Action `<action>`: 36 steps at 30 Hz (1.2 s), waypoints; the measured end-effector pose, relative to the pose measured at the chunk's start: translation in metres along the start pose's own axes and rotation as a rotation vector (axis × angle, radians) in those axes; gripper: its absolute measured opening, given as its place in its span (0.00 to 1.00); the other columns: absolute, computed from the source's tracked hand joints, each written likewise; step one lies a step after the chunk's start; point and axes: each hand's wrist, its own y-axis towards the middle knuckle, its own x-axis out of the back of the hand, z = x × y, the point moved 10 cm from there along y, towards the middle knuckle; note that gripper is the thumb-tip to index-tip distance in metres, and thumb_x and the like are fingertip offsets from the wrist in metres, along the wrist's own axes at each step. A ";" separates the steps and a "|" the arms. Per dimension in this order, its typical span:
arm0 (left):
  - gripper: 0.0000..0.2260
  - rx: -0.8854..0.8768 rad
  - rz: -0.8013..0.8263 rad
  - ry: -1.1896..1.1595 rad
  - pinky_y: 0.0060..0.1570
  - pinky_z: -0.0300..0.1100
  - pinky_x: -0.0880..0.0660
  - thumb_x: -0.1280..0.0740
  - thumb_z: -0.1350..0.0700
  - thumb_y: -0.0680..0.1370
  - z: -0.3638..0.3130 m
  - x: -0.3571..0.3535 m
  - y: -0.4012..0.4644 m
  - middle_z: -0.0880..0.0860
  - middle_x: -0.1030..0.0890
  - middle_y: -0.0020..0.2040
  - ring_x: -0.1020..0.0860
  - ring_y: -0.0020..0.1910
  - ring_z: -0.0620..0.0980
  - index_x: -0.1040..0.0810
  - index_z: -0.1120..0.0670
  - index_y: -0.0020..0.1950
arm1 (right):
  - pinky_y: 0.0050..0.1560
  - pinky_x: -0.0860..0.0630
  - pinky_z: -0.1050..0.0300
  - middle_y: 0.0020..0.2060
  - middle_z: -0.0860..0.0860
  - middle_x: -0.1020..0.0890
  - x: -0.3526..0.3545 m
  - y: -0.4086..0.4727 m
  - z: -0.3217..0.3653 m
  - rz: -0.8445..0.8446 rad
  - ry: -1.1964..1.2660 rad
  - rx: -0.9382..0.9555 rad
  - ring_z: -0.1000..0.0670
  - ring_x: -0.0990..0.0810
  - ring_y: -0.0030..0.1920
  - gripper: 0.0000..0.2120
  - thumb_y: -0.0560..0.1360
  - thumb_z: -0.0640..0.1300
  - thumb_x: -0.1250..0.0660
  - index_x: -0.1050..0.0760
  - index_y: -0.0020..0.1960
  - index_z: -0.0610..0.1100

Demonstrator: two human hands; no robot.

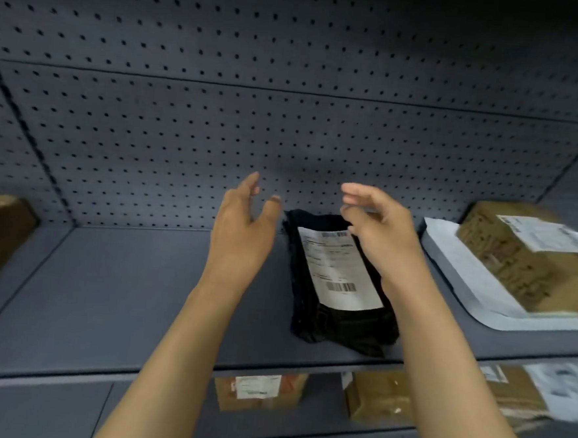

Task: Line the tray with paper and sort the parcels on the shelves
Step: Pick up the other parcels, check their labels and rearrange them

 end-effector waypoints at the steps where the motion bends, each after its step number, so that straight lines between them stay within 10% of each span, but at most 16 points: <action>1: 0.25 0.021 0.021 -0.006 0.64 0.43 0.31 0.38 0.46 0.83 0.000 -0.014 -0.002 0.44 0.30 0.72 0.30 0.70 0.44 0.37 0.45 0.80 | 0.64 0.23 0.46 0.56 0.61 0.19 0.010 0.002 -0.009 -0.007 0.002 -0.012 0.55 0.21 0.59 0.14 0.79 0.43 0.33 0.20 0.59 0.60; 8: 0.08 0.179 0.202 0.032 0.57 0.40 0.26 0.34 0.45 0.79 0.021 -0.085 -0.012 0.41 0.22 0.56 0.24 0.57 0.37 0.24 0.41 0.57 | 0.58 0.28 0.63 0.57 0.59 0.21 0.043 0.012 -0.071 -0.031 -0.009 -0.121 0.56 0.22 0.60 0.16 0.78 0.40 0.33 0.21 0.63 0.53; 11: 0.28 0.232 0.247 0.027 0.63 0.51 0.23 0.34 0.41 0.71 0.041 -0.101 -0.018 0.48 0.21 0.65 0.22 0.64 0.49 0.28 0.45 0.70 | 0.55 0.30 0.65 0.61 0.55 0.22 0.041 0.010 -0.096 -0.035 -0.057 -0.172 0.56 0.24 0.58 0.19 0.77 0.41 0.32 0.24 0.67 0.51; 16: 0.21 0.264 0.190 -0.029 0.49 0.36 0.25 0.31 0.53 0.78 0.046 -0.103 -0.034 0.43 0.19 0.56 0.20 0.55 0.46 0.29 0.45 0.70 | 0.62 0.26 0.58 0.54 0.57 0.19 0.030 0.000 -0.120 0.025 -0.072 -0.257 0.53 0.21 0.60 0.20 0.77 0.44 0.33 0.23 0.68 0.48; 21: 0.11 0.303 0.136 -0.139 0.58 0.48 0.21 0.33 0.53 0.80 0.039 -0.093 -0.037 0.41 0.17 0.52 0.18 0.56 0.49 0.25 0.38 0.58 | 0.64 0.24 0.56 0.50 0.62 0.17 0.028 -0.003 -0.104 0.042 -0.054 -0.228 0.55 0.19 0.58 0.11 0.77 0.43 0.34 0.18 0.56 0.53; 26: 0.10 0.305 0.109 -0.266 0.58 0.50 0.20 0.33 0.55 0.80 0.026 -0.062 -0.032 0.43 0.15 0.51 0.16 0.54 0.47 0.21 0.38 0.50 | 0.51 0.26 0.67 0.46 0.67 0.20 0.019 -0.001 -0.063 0.070 -0.073 -0.103 0.65 0.22 0.47 0.15 0.78 0.42 0.34 0.20 0.60 0.58; 30: 0.11 0.328 0.078 -0.333 0.48 0.44 0.18 0.34 0.57 0.81 0.025 -0.013 -0.028 0.45 0.13 0.50 0.15 0.49 0.46 0.19 0.43 0.60 | 0.59 0.23 0.64 0.56 0.63 0.17 -0.014 -0.006 -0.028 0.116 -0.050 -0.043 0.63 0.20 0.56 0.18 0.77 0.45 0.33 0.20 0.66 0.53; 36: 0.12 0.326 0.011 -0.311 0.45 0.48 0.16 0.33 0.61 0.80 0.042 0.092 -0.014 0.47 0.12 0.47 0.13 0.46 0.50 0.19 0.44 0.54 | 0.45 0.27 0.72 0.42 0.70 0.23 -0.108 -0.027 0.016 0.228 -0.004 0.018 0.69 0.24 0.42 0.17 0.78 0.43 0.33 0.21 0.65 0.55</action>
